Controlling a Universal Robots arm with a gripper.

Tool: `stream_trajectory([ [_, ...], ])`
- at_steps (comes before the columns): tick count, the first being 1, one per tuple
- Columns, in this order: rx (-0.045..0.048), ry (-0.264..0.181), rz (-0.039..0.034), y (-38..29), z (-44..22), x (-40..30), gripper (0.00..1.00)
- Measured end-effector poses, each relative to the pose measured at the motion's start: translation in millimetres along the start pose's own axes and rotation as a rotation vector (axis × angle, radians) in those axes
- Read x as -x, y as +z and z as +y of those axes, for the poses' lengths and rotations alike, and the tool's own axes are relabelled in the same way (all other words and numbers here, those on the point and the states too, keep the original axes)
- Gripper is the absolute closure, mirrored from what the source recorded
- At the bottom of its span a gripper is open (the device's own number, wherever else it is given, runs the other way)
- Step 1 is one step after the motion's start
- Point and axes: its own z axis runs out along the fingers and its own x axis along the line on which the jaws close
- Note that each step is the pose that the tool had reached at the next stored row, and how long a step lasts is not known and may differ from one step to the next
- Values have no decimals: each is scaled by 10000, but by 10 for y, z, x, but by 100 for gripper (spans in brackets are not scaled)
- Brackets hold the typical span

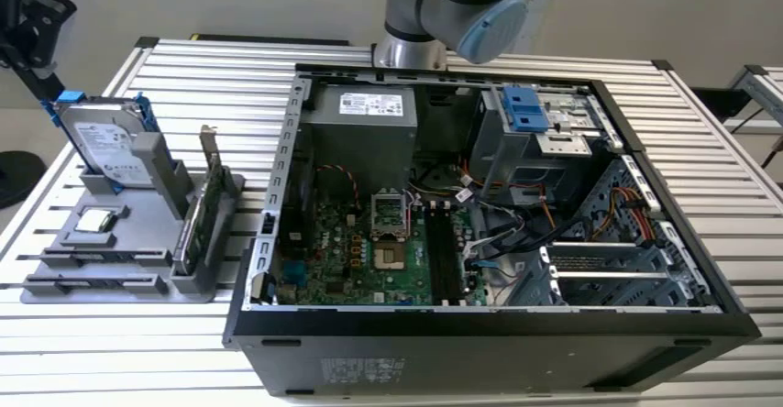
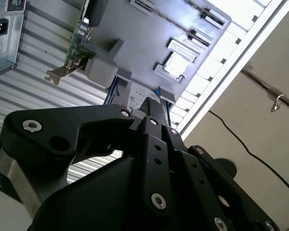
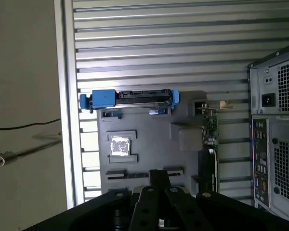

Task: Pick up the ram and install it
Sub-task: 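Reach for the ram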

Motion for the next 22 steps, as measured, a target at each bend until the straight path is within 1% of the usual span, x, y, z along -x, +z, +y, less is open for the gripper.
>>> stream_trajectory([
  [22,0,0,0,-7,-152,9,100],
])
